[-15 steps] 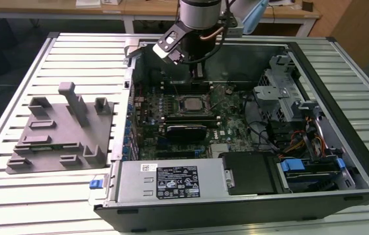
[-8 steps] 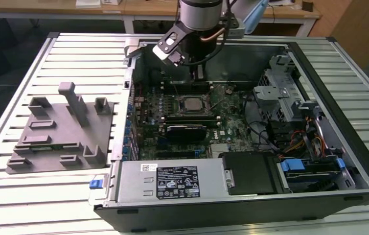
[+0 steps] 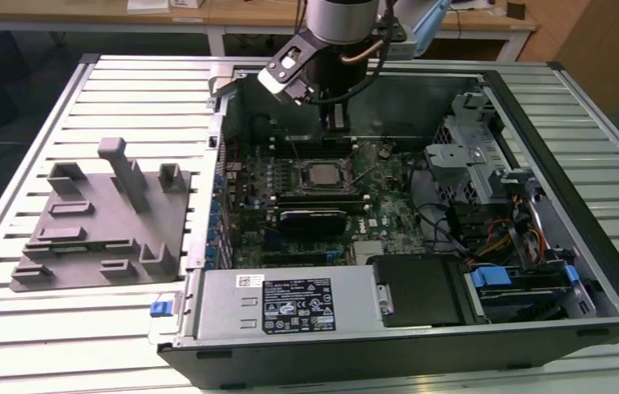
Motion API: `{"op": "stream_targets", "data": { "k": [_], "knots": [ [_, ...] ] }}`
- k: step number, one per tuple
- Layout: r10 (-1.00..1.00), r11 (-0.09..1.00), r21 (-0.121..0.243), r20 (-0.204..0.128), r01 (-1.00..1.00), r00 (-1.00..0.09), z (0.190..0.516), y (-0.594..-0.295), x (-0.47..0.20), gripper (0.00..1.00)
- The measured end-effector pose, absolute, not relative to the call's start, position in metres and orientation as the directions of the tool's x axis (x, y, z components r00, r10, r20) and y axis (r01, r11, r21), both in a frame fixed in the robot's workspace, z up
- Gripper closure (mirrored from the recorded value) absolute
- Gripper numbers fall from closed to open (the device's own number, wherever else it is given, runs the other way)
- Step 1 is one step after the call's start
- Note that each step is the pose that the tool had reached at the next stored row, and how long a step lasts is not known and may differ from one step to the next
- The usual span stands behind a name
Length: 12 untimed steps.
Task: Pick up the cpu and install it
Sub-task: 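Close the cpu cover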
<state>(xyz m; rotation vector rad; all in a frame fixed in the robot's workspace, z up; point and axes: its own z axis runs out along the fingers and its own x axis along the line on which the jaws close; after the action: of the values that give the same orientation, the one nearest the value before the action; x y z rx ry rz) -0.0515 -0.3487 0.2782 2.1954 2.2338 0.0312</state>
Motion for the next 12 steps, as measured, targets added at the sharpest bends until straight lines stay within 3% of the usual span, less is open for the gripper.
{"op": "stream_targets", "data": {
  "k": [12],
  "knots": [
    [1.000, 0.017, 0.015, 0.008, 1.000, -0.018, 0.278, -0.349, -0.034, 0.89]
  ]
}}
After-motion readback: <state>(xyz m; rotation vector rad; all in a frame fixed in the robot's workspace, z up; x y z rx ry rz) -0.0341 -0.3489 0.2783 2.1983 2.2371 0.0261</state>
